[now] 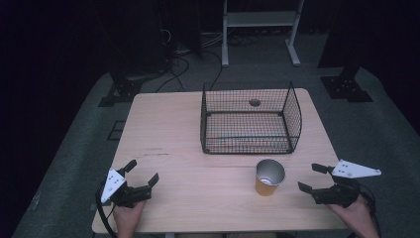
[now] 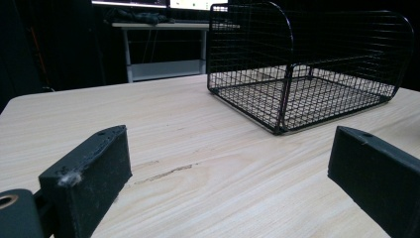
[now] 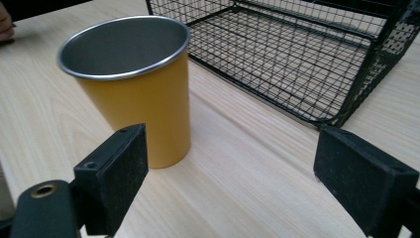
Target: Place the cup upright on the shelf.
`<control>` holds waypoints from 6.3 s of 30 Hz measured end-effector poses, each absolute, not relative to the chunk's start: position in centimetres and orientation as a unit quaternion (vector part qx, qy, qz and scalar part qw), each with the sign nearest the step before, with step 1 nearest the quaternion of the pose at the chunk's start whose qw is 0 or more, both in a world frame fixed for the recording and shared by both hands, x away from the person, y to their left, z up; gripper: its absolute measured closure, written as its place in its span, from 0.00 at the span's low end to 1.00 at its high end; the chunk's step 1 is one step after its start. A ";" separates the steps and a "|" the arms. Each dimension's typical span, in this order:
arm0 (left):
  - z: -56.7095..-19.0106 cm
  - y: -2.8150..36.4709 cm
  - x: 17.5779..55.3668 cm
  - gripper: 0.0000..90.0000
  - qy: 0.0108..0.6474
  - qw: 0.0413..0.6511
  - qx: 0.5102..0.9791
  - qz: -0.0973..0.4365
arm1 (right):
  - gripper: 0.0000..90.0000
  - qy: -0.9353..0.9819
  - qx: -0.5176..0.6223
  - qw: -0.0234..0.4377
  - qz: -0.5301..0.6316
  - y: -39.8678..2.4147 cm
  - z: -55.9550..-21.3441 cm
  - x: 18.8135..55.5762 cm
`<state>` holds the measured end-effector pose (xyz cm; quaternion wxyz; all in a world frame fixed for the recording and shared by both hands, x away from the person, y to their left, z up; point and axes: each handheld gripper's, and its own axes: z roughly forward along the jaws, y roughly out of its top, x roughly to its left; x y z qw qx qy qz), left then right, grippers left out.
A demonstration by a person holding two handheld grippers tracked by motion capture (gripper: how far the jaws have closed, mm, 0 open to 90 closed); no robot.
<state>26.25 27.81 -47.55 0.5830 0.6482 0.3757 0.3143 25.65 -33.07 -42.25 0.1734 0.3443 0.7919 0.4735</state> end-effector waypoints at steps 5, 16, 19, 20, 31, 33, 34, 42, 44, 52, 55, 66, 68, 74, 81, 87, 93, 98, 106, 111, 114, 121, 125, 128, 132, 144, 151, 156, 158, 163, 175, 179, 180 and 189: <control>-47.5 27.8 26.3 0.03 0.376 0.583 0.648 0.314 | 0.14 0.796 0.335 0.173 0.473 -32.5 -42.2 25.0; -47.5 27.8 26.3 0.03 0.375 0.583 0.649 0.315 | 0.11 0.811 0.314 0.170 0.463 -30.7 -42.5 24.2; -47.5 27.8 26.3 0.03 0.375 0.583 0.649 0.315 | 0.09 0.813 0.313 0.164 0.463 -30.4 -42.7 24.2; -47.5 27.8 26.3 0.03 0.375 0.583 0.649 0.315 | 0.09 0.814 0.312 0.162 0.463 -30.2 -42.7 24.1; -47.5 27.8 26.3 0.03 0.375 0.584 0.648 0.314 | 0.04 0.818 0.302 0.154 0.465 -28.7 -42.7 24.2; -47.5 27.8 26.3 0.03 0.375 0.583 0.649 0.315 | 0.03 0.817 0.302 0.153 0.466 -28.5 -42.7 24.3; -47.5 27.8 26.3 0.03 0.375 0.583 0.649 0.315 | 0.03 0.817 0.300 0.153 0.468 -28.3 -42.8 24.3; -47.5 27.8 26.2 0.03 0.374 0.584 0.648 0.315 | 0.03 0.818 0.297 0.151 0.470 -26.9 -43.0 24.9; -47.5 27.8 26.2 0.03 0.374 0.585 0.648 0.314 | 0.03 0.818 0.297 0.150 0.469 -26.6 -43.1 25.1; -47.5 27.8 26.2 0.03 0.374 0.584 0.648 0.315 | 0.03 0.818 0.294 0.150 0.470 -25.6 -43.3 25.7; -47.5 27.8 26.2 0.03 0.374 0.585 0.648 0.315 | 0.03 0.818 0.294 0.148 0.472 -25.3 -43.3 26.0; -47.5 27.8 26.2 0.03 0.373 0.585 0.648 0.314 | 0.03 0.817 0.293 0.146 0.475 -24.1 -43.4 26.9; -47.5 27.8 26.2 0.03 0.373 0.585 0.648 0.314 | 0.03 0.818 0.290 0.148 0.474 -23.9 -43.4 27.1; -47.5 27.8 26.3 0.03 0.373 0.585 0.648 0.313 | 0.05 0.818 0.292 0.141 0.475 -23.5 -43.6 27.6; -47.5 27.8 26.2 0.03 0.373 0.586 0.648 0.314 | 0.14 0.812 0.295 0.133 0.485 -23.7 -43.6 27.9; -47.5 27.8 26.3 0.03 0.373 0.586 0.648 0.314 | 0.14 0.816 0.291 0.135 0.481 -23.5 -43.4 27.8; -47.5 27.8 26.2 0.03 0.373 0.586 0.648 0.313 | 0.14 0.812 0.285 0.117 0.495 -23.5 -42.2 28.1; -47.5 27.8 26.2 0.03 0.373 0.586 0.648 0.313 | 0.14 0.811 0.278 0.104 0.503 -23.6 -40.6 28.5; -47.5 27.8 26.3 0.03 0.373 0.586 0.647 0.313 | 0.14 0.814 0.270 0.097 0.504 -23.8 -38.8 29.2; -47.5 27.8 26.3 0.03 0.373 0.586 0.648 0.313 | 0.14 0.819 0.263 0.089 0.502 -23.5 -37.7 29.8; -47.5 27.8 26.2 0.03 0.373 0.586 0.647 0.313 | 0.14 0.819 0.258 0.086 0.505 -23.4 -36.9 30.2; -47.5 27.8 26.3 0.03 0.374 0.587 0.647 0.312 | 0.14 0.819 0.252 0.080 0.510 -23.3 -35.3 31.1; -47.5 27.8 26.3 0.03 0.374 0.587 0.647 0.312 | 0.14 0.817 0.251 0.073 0.514 -23.3 -34.5 31.6; -47.5 27.8 26.3 0.03 0.374 0.587 0.647 0.312 | 0.14 0.819 0.249 0.071 0.512 -23.2 -34.0 32.0; -47.5 27.9 26.3 0.03 0.374 0.588 0.646 0.312 | 0.14 0.822 0.246 0.071 0.509 -23.0 -33.3 32.5; -47.5 27.9 26.3 0.03 0.373 0.589 0.646 0.311 | 0.14 0.824 0.235 0.066 0.511 -21.8 -31.5 34.4; -47.5 27.9 26.3 0.03 0.372 0.590 0.646 0.311 | 0.14 0.825 0.238 0.060 0.510 -21.4 -31.0 36.4; -47.5 28.0 26.3 0.03 0.371 0.590 0.646 0.311 | 0.14 0.828 0.241 0.062 0.502 -20.8 -30.7 38.2; -47.5 28.0 26.3 0.03 0.372 0.591 0.645 0.310 | 0.14 0.830 0.243 0.064 0.497 -20.6 -30.6 38.8; -47.5 28.0 26.3 0.03 0.373 0.591 0.645 0.309 | 0.14 0.834 0.250 0.061 0.487 -20.1 -30.8 40.7; -47.5 28.0 26.3 0.03 0.373 0.594 0.643 0.308 | 0.14 0.835 0.269 0.056 0.477 -19.4 -31.2 43.9; -47.5 28.0 26.3 0.03 0.373 0.594 0.643 0.308 | 0.14 0.834 0.273 0.057 0.476 -19.2 -31.3 44.6; -47.5 28.0 26.3 0.03 0.373 0.594 0.643 0.308 | 0.14 0.834 0.275 0.056 0.476 -19.1 -31.3 44.8; -47.5 28.1 26.3 0.03 0.373 0.595 0.642 0.307 | 0.14 0.837 0.286 0.059 0.464 -18.3 -32.2 46.9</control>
